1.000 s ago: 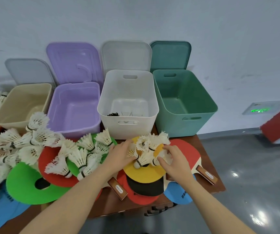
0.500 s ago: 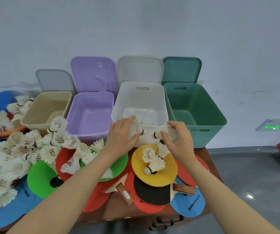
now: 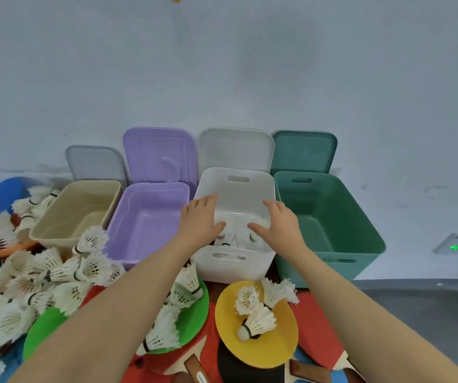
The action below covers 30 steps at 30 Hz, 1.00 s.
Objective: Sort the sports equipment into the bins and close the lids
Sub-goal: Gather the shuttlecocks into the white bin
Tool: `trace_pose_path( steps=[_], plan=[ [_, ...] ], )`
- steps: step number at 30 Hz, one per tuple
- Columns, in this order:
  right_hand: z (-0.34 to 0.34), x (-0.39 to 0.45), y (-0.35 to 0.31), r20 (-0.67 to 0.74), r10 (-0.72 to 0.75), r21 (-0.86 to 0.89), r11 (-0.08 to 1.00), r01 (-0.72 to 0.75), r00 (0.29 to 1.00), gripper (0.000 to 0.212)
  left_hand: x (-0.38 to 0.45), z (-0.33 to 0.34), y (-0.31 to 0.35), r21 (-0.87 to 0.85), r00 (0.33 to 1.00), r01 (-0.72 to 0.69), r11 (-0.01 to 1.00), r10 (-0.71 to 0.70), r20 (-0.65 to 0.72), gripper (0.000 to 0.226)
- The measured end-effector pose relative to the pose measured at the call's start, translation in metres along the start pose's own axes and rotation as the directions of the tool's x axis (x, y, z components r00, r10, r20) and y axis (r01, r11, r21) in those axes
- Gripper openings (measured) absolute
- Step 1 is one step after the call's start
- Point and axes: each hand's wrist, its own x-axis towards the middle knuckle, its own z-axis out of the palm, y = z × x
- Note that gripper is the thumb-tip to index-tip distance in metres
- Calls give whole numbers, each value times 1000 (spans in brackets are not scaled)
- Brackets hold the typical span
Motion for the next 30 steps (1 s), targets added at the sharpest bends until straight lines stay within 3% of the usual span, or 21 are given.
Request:
trace_pose_path(
  steps=[7,12,18,24,27,30],
  plan=[
    [3,-40,14,-163,-92,91,990,108,982,31,-34,15,-1,-107,982,-166,980,153,-114,47],
    [5,-78,26,-250,-27,147,987,65,968,25,-69,34,8,-181,953,-280,943,250,-173,42],
    [38,-138,46,-52,46,88,995,-42,998,25,-112,68,20,-209,947,-319,924,317,-45,51],
    [63,-170,50,231,143,14,989,-150,962,43,-123,100,27,-105,925,-292,951,308,223,58],
    [68,-175,44,256,203,81,970,-230,945,39,-123,108,29,-83,905,-282,956,294,309,65],
    [73,-185,42,160,255,247,925,-289,954,27,-119,115,33,-97,913,-252,963,270,304,64]
  ],
)
